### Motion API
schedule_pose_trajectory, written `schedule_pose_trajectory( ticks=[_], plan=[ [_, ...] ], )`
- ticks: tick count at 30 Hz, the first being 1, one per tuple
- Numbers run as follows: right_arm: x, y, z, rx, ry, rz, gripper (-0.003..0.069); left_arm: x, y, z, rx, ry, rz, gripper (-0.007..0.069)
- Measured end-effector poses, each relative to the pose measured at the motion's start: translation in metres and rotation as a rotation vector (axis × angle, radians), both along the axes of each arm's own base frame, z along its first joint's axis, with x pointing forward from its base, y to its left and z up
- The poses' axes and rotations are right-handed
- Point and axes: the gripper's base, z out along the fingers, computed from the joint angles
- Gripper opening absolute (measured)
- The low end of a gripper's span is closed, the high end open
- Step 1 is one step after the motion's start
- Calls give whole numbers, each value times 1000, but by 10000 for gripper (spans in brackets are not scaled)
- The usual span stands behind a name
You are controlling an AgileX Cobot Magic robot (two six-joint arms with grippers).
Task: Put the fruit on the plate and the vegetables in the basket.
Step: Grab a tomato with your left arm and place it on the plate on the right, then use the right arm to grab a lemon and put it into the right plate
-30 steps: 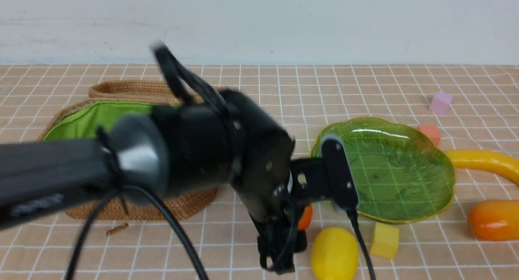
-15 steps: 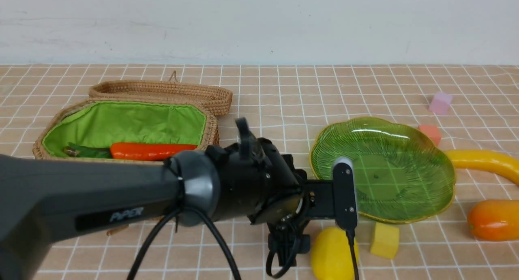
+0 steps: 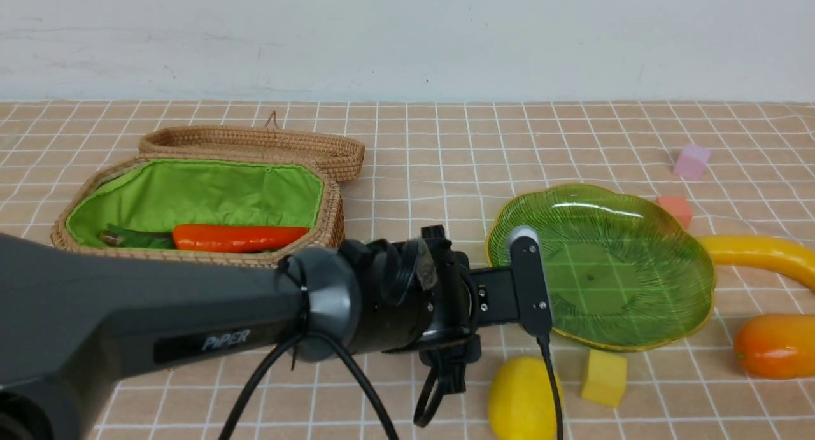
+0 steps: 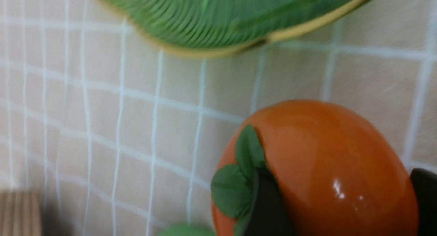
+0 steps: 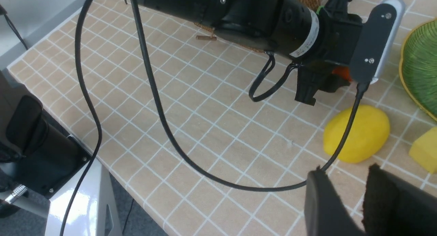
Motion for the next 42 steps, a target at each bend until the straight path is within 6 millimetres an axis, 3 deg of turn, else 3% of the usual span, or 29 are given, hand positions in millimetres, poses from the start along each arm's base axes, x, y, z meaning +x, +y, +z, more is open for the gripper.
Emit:
schedule_pose_trajectory(
  ticks=[5,6,9,11,12,13,18,19,20,23,25,26,28,33,34,35,36,38,39,40,41,42],
  plan=[
    [6,-5,0,-1,-8,-100,210,3,8,28,-43,-9,156,468],
    [8,-7,1,1,-10,-129,210,4,6,49,-124,1,201,468],
    [11,-9,2,10,-25,-171,210,7,-12,98,-306,61,205,468],
    [12,-10,3,14,-31,-178,210,8,-20,107,-350,107,191,468],
    [12,-10,3,19,-35,-184,210,11,-40,114,-428,200,148,468],
    [12,-10,3,21,-34,-184,211,14,-47,117,-454,216,134,468],
    [10,-9,1,23,-1,-177,213,42,-93,77,-521,324,106,468],
    [10,-9,1,22,1,-176,213,42,-93,78,-522,325,106,468],
    [9,-9,0,14,20,-165,214,50,-101,61,-521,341,113,468],
    [8,-9,-2,3,40,-158,214,58,-106,42,-528,350,124,486],
    [8,-9,-3,2,48,-163,214,59,-106,40,-530,353,128,515],
    [8,-10,-4,-4,60,-183,214,59,-106,41,-539,357,134,602],
    [9,-12,-5,-11,72,-210,216,58,-106,48,-556,359,146,646],
    [11,-15,-6,-2,109,-269,222,48,-94,78,-529,377,174,651],
    [11,-16,-6,2,121,-284,223,45,-90,88,-527,377,182,638],
    [14,-17,-5,4,151,-307,225,36,-75,116,-512,390,241,556],
    [14,-17,-4,5,157,-313,225,36,-74,120,-519,385,239,556],
    [25,-17,-3,-20,259,-342,225,20,-43,171,-540,378,339,365],
    [30,-16,-4,-32,295,-343,225,16,-30,187,-548,363,369,271],
    [30,-16,-3,-30,293,-344,225,14,-24,194,-548,359,381,232],
    [45,-13,-5,-56,369,-344,225,7,-1,218,-569,327,414,100],
    [55,-12,-7,-69,409,-344,225,1,14,233,-587,306,432,36]
  ],
)
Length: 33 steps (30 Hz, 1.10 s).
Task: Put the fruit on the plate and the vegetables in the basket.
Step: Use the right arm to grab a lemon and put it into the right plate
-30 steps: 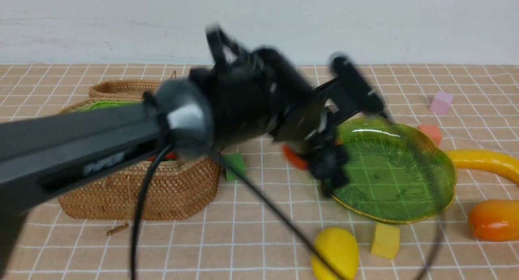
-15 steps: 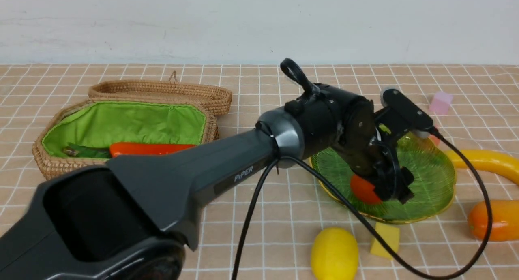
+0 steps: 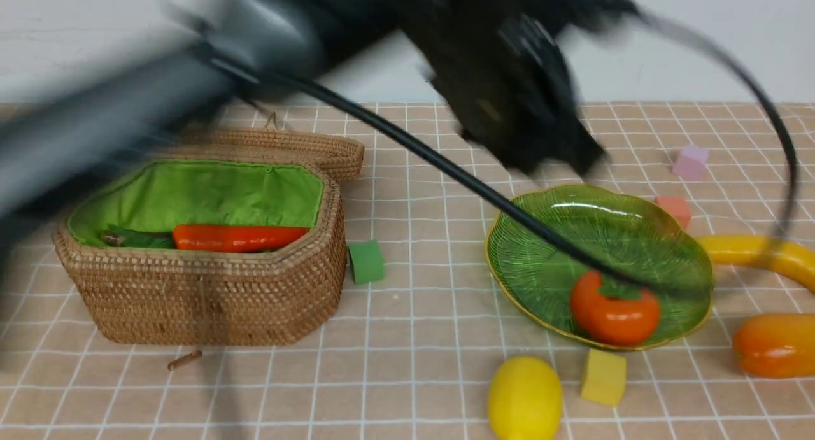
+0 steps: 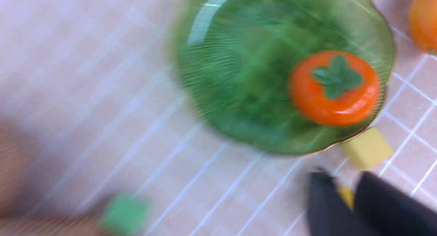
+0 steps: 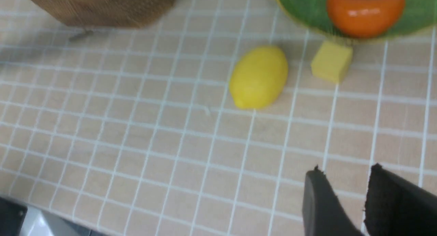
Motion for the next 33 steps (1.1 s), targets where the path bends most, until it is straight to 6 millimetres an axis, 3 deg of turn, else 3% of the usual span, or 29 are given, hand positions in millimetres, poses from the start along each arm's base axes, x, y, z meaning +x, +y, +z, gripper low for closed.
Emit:
schedule_pose_trajectory(
  ticks=[2,5,8,9,10,12,13,15,18,19,23,26,30,33],
  plan=[
    [20,4,-6,-4,80,-1,225,-14,29,20,-23,-19,51,-13],
    [44,11,-17,12,183,7,225,-42,63,33,-62,-32,100,-13],
    [67,28,-33,25,265,56,225,-79,94,23,-112,-41,127,-13],
    [68,28,-34,25,272,55,225,-81,96,22,-117,-44,128,-13],
    [76,41,-42,20,302,82,225,-99,111,11,-147,-57,134,-13],
    [85,65,-53,0,327,121,225,-126,133,9,-219,-105,136,-13],
    [90,82,-61,-24,339,134,230,-140,144,-4,-247,-113,141,-13],
    [92,95,-67,-44,345,141,239,-154,156,-14,-273,-127,144,-13],
    [108,126,-88,-121,372,80,330,-186,182,-36,-372,-192,145,-13],
    [110,127,-89,-125,372,72,339,-188,183,-37,-380,-199,144,-13],
    [139,142,-115,-211,401,-45,568,-204,197,-47,-410,-225,143,-13],
    [153,150,-135,-241,417,-82,659,-204,197,-50,-392,-206,146,-13],
    [166,159,-169,-287,473,-98,671,-202,195,-53,-368,-182,149,-13],
    [172,164,-191,-312,503,-101,627,-202,195,-55,-357,-173,150,-13]
  ],
)
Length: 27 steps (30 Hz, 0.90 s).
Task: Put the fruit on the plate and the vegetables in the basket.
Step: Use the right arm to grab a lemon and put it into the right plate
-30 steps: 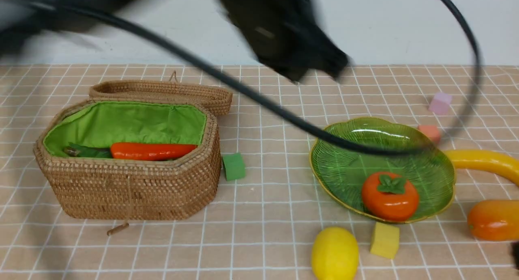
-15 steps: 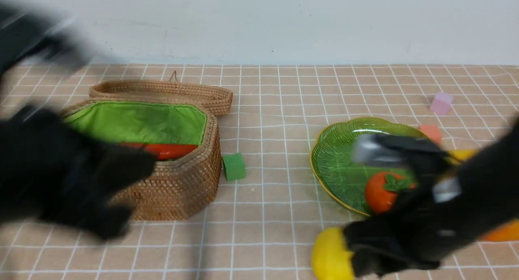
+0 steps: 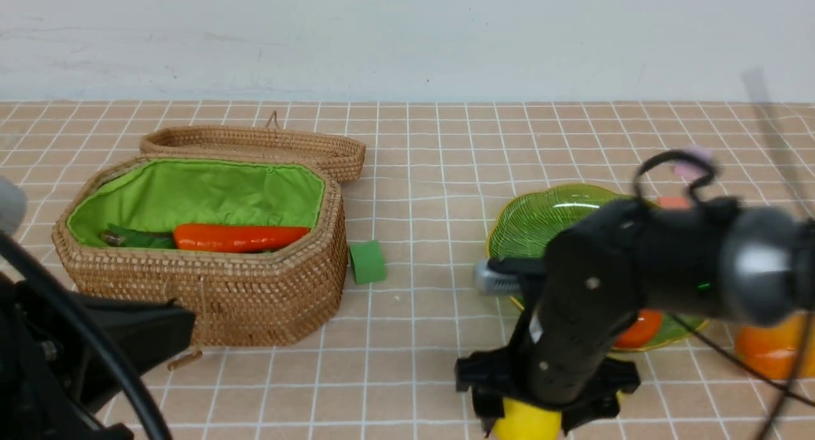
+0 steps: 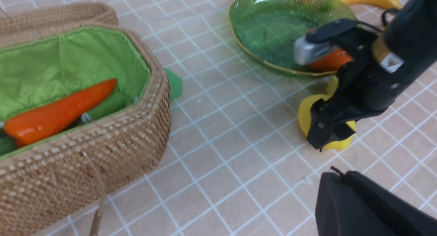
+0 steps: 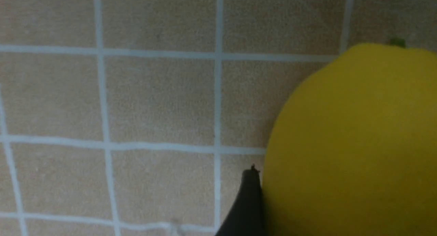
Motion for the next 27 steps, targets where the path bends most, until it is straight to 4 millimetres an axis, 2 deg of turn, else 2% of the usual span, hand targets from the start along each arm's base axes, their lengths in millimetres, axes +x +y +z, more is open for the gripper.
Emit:
schedule_pose_trajectory(
  ticks=[2,5,7,9,11,12,14,15,16,17,18,20,25,27],
  plan=[
    [1,2,-3,-2,4,13,590,0,0,0,7,-3,-4,-13],
    [0,4,-1,5,9,51,590,0,0,0,15,-9,-8,-13],
    [-2,6,7,17,24,88,590,0,0,0,18,-11,-9,-13],
    [-3,7,29,43,-2,117,590,0,0,0,19,-12,-10,-13],
    [-1,5,61,66,-84,138,590,0,0,0,20,-13,-11,-13],
    [5,1,81,74,-156,142,590,0,0,0,20,-13,-11,-13],
    [20,-15,102,57,-251,119,590,0,0,0,19,-14,-11,-13],
    [23,-16,106,54,-274,117,590,0,0,0,19,-14,-11,-13],
    [43,-37,111,22,-351,77,590,0,0,0,19,-14,-11,-13],
    [45,-37,111,20,-360,81,590,0,0,0,19,-14,-11,-13],
    [61,-51,107,-3,-408,62,590,0,0,0,19,-14,-11,-13],
    [85,-68,89,-27,-442,50,590,0,0,0,19,-14,-11,-13],
    [107,-71,57,-20,-448,60,598,0,0,-1,23,-6,-11,-13],
    [110,-69,51,-22,-459,78,644,0,0,-1,24,-6,-11,-13]
  ],
)
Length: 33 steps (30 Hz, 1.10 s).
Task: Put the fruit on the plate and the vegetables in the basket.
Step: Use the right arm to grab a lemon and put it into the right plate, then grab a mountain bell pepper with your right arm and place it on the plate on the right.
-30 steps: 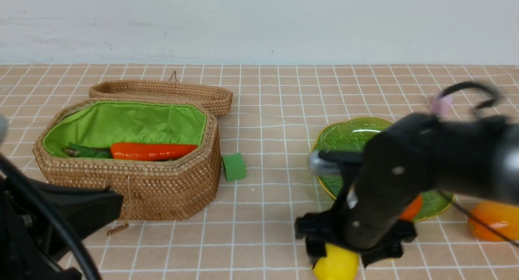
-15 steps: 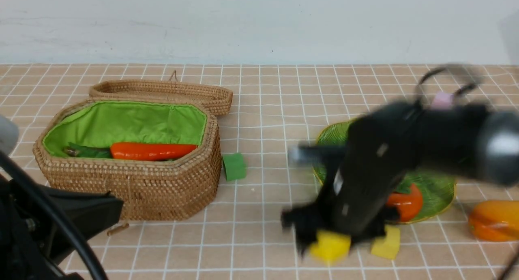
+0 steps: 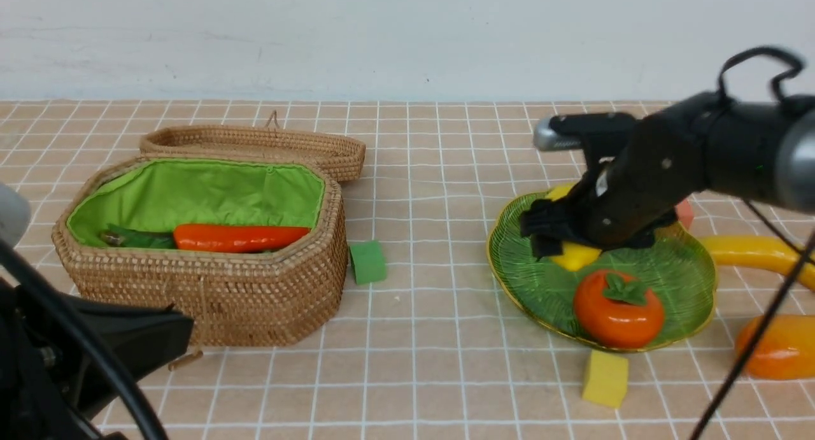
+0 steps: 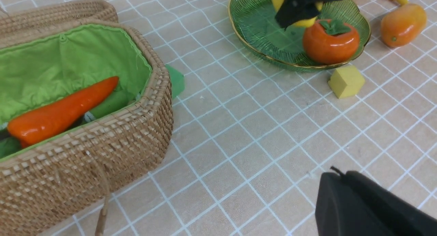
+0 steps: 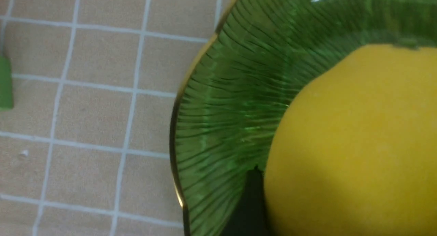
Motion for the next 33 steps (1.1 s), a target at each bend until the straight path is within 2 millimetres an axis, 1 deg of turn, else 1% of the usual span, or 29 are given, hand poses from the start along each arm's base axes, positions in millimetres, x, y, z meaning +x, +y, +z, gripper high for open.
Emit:
schedule_pose_trajectory(
  ticks=[2,5,8,10,12,13,14,15,16,17,19,20,21,22,23,25,26,27,28,29,32,33],
  plan=[
    [1,1,-1,-5,-10,14,675,0,0,0,0,2,0,-13],
    [3,1,6,-17,-15,20,678,0,0,0,0,2,0,-13],
    [0,-3,21,-50,1,25,655,0,0,0,2,4,0,-13],
    [-6,-8,41,-101,0,49,624,0,0,0,2,4,0,-13],
    [-16,-15,60,-176,-17,94,570,0,0,0,2,4,0,-13],
    [-19,-18,66,-198,-22,106,549,0,0,0,2,4,0,-13],
    [-27,-23,77,-244,-28,129,494,0,0,0,2,3,0,-13],
    [-32,-27,84,-277,-30,144,458,0,0,0,2,3,0,-13],
    [-41,-34,93,-326,-32,167,400,0,0,0,2,3,0,-13],
    [-50,-39,99,-359,-33,182,362,0,0,-1,6,5,-1,-13],
    [-68,-50,106,-415,-11,213,279,-1,1,-2,16,18,-1,-13],
    [-68,-50,106,-415,-11,213,271,-1,1,-2,17,19,-1,-13],
    [-77,-57,108,-432,4,220,233,-1,1,-3,20,27,-1,-13],
    [-92,-70,107,-449,41,229,191,-2,1,-4,29,45,-1,-13],
    [-100,-79,106,-444,64,221,179,-3,1,-5,32,55,-1,-13],
    [-111,-101,93,-443,140,220,174,-4,1,-6,34,74,-3,-13],
    [-112,-107,90,-440,155,211,176,-4,1,-6,33,76,-3,-13],
    [-116,-119,80,-423,201,222,203,-4,1,-7,28,85,-5,-13],
    [-116,-121,78,-421,205,224,207,-4,1,-7,26,86,-6,-13],
    [-116,-133,69,-395,208,247,262,-5,0,-7,16,95,-9,-13],
    [-108,-142,59,-399,167,346,375,-5,0,-7,8,102,-12,-13],
    [-107,-142,58,-404,159,365,406,-5,0,-7,9,101,-12,-13]
  ],
)
